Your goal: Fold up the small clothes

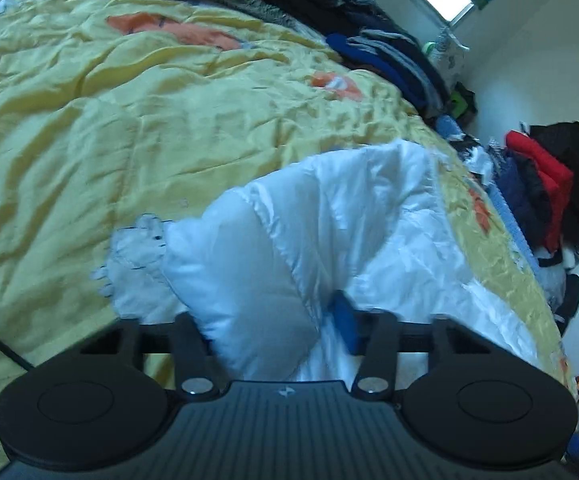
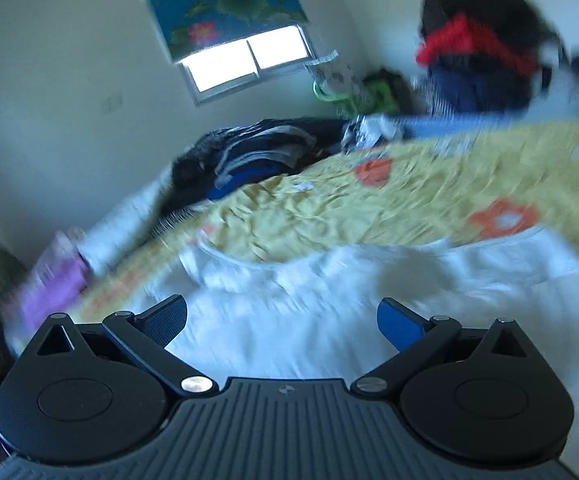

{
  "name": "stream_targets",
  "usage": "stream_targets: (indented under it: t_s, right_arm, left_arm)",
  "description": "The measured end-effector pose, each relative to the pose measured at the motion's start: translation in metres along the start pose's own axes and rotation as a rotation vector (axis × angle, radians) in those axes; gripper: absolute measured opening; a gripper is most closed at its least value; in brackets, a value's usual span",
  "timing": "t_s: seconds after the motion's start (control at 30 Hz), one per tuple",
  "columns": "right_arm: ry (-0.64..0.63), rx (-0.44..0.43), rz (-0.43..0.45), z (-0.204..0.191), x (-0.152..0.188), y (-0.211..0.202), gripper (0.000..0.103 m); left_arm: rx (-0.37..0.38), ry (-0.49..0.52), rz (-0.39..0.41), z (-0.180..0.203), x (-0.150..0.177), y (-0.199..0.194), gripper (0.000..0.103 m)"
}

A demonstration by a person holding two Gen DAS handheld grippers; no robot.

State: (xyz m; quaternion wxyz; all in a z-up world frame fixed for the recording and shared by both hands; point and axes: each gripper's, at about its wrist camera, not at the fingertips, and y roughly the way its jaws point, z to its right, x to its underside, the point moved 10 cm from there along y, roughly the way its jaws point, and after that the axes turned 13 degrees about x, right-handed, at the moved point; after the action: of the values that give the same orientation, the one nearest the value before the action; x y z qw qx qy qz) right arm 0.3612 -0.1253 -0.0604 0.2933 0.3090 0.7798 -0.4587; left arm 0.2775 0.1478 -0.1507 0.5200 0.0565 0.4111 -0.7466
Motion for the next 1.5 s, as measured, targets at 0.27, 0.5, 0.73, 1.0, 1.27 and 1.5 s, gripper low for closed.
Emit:
stream_targets:
  t_s: [0.27, 0.5, 0.73, 1.0, 1.27, 1.5]
  right_arm:
    - [0.117, 0.034, -0.183, 0.028, 0.031, 0.07, 0.101]
    - [0.514, -0.27, -0.07, 0.069, 0.005, -0.005, 0.103]
    - [0.93, -0.44, -0.027, 0.143, 0.042, -0.019, 0.094]
    - [1.104, -0.602, 0.055, 0.178, 0.018, -0.077, 0.101]
    - [0.67, -0.182, 0.009, 0.209, -0.006, -0.117, 0.102]
    - [0.613, 0.019, 0.148, 0.24, -0.026, -0.155, 0.101]
  left_arm:
    - [0.042, 0.179, 0.065, 0.046, -0.011, -0.027, 0.015]
    - [0.136, 0.482, 0.134, 0.129, -0.004, -0.06, 0.014]
    - [0.327, 0.946, 0.111, 0.253, 0.09, -0.08, 0.014]
    - [0.463, 1.371, -0.054, 0.294, 0.229, -0.058, 0.014]
    - [0.544, 1.42, -0.268, 0.291, 0.322, -0.027, 0.014]
    - [0.552, 1.476, -0.283, 0.28, 0.346, -0.012, 0.014]
